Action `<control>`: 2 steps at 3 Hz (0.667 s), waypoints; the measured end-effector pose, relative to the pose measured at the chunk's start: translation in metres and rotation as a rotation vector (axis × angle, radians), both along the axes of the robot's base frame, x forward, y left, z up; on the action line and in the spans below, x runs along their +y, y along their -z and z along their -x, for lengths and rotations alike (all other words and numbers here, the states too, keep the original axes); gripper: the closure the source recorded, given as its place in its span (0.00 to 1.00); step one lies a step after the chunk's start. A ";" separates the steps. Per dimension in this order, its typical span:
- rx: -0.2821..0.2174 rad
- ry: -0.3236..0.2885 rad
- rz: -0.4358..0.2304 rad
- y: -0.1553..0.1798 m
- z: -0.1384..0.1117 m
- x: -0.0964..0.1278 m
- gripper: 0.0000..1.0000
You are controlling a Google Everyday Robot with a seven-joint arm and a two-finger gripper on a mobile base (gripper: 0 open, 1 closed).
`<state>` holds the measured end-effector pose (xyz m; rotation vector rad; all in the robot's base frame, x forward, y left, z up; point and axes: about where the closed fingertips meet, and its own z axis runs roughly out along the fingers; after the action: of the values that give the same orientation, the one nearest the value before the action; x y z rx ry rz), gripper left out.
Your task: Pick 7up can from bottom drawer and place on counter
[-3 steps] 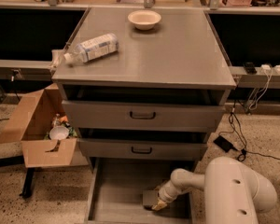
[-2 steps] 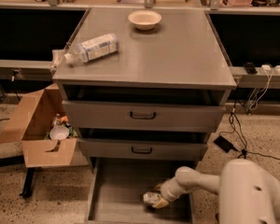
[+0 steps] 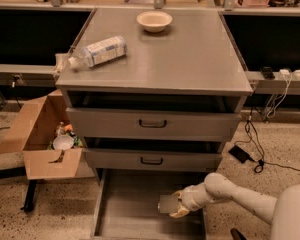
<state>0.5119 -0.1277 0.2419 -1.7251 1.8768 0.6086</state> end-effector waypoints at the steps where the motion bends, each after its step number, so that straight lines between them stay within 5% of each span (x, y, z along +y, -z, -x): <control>1: 0.000 -0.001 0.000 0.000 0.000 0.001 1.00; 2: -0.015 -0.021 -0.006 -0.024 0.006 0.011 1.00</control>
Offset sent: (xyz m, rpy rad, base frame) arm -0.0215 0.0378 0.1003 0.0177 -0.0658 0.0748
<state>0.5059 -0.1168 0.2661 -1.7427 1.8479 0.6071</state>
